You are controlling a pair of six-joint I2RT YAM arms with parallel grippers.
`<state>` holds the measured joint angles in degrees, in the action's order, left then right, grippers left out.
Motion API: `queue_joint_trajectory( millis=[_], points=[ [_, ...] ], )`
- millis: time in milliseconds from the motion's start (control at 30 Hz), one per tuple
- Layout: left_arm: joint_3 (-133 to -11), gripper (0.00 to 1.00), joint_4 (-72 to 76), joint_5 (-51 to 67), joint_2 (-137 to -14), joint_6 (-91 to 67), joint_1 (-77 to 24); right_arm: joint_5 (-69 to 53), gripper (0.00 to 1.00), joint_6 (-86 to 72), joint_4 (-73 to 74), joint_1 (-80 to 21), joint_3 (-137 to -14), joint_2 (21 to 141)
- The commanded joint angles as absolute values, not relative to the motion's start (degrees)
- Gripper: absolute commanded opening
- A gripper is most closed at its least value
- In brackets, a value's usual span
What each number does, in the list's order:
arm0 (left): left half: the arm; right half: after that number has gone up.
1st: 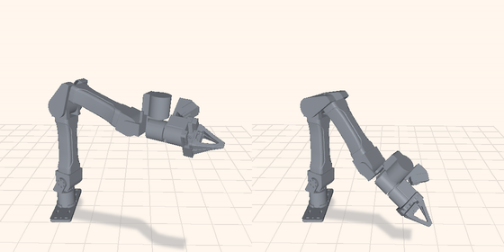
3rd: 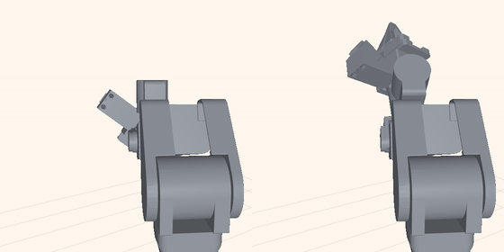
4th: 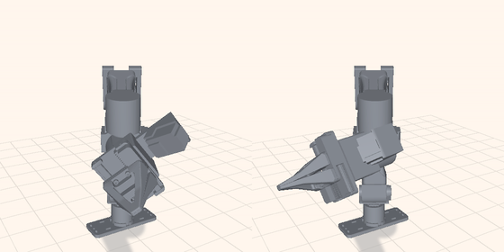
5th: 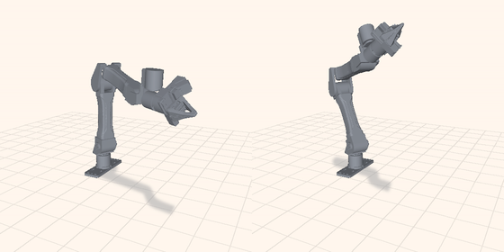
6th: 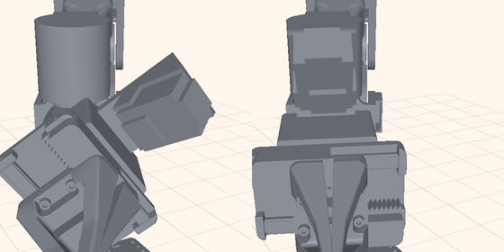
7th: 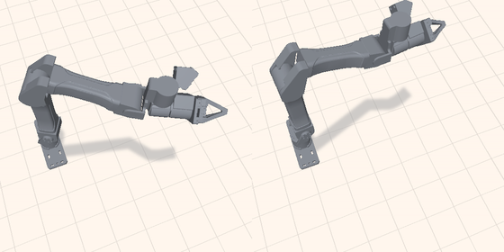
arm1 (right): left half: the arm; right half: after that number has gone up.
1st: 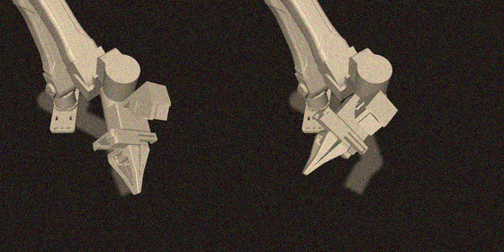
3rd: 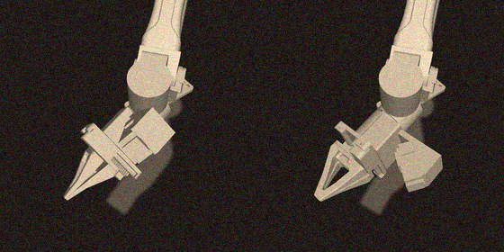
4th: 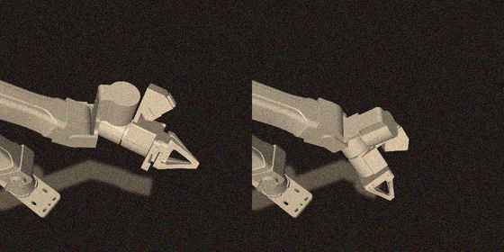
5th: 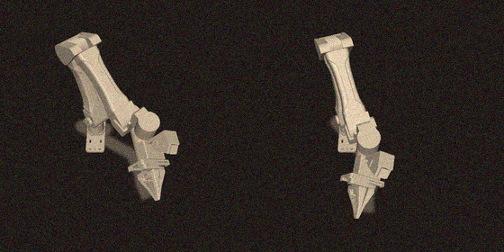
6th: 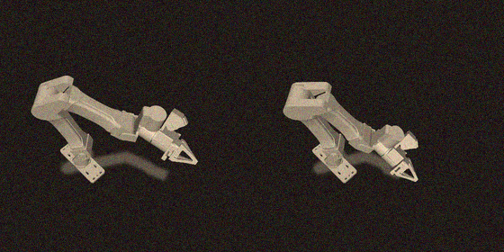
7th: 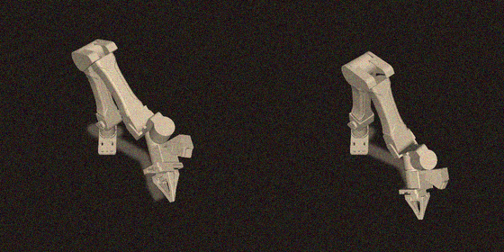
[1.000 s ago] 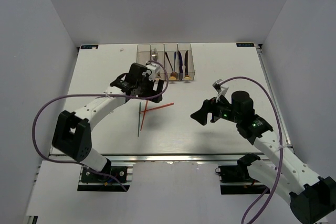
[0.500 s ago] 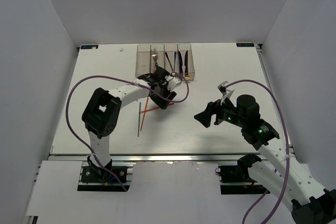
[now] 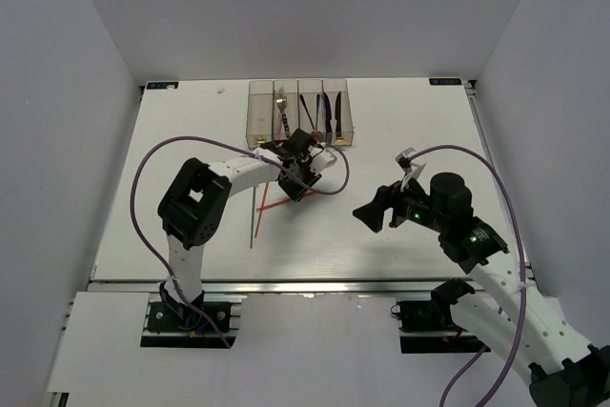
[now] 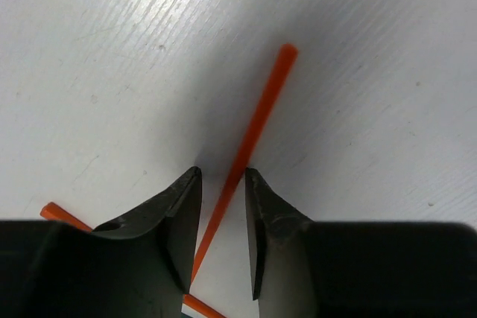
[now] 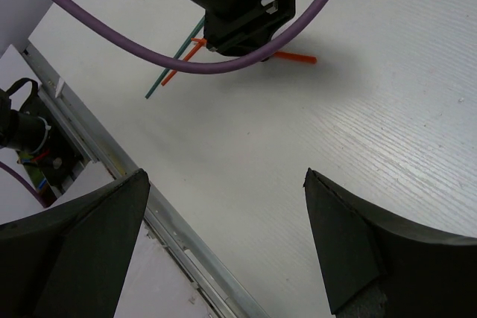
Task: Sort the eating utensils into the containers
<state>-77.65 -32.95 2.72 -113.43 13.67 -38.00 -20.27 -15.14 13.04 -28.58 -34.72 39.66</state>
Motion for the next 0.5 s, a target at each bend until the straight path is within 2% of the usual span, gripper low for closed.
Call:
queue_joint_trajectory(
  millis=[0,67,133,233,333,433,467],
  points=[
    [-78.5,0.39,-35.0,3.1,-116.3,14.6,-38.1,-20.7,0.89,-14.4,11.6,-28.6,-35.9,38.5],
    [-78.6,0.34,-36.1,3.9,-116.7,14.6,-38.1,-20.7,0.89,-14.4,12.0,-28.7,-36.0,38.1],
    [-78.6,0.23,-36.6,4.7,-116.4,14.6,-38.1,-20.4,0.89,-14.4,12.2,-28.7,-36.5,37.8],
    [-78.1,0.00,-36.5,4.8,-114.7,13.7,-38.1,-20.3,0.89,-14.5,12.9,-28.7,-37.3,36.7],
    [-78.0,0.00,-34.1,5.4,-110.1,11.9,-38.0,-19.7,0.89,-14.6,13.7,-28.7,-38.1,35.7],
    [-78.7,0.00,-29.5,1.3,-104.4,7.8,-37.6,-19.2,0.89,-14.6,14.2,-28.7,-39.3,35.2],
    [-80.3,0.00,-28.7,-3.6,-102.8,6.6,-37.3,-19.1,0.89,-14.7,14.4,-28.7,-39.9,35.2]
  ],
)
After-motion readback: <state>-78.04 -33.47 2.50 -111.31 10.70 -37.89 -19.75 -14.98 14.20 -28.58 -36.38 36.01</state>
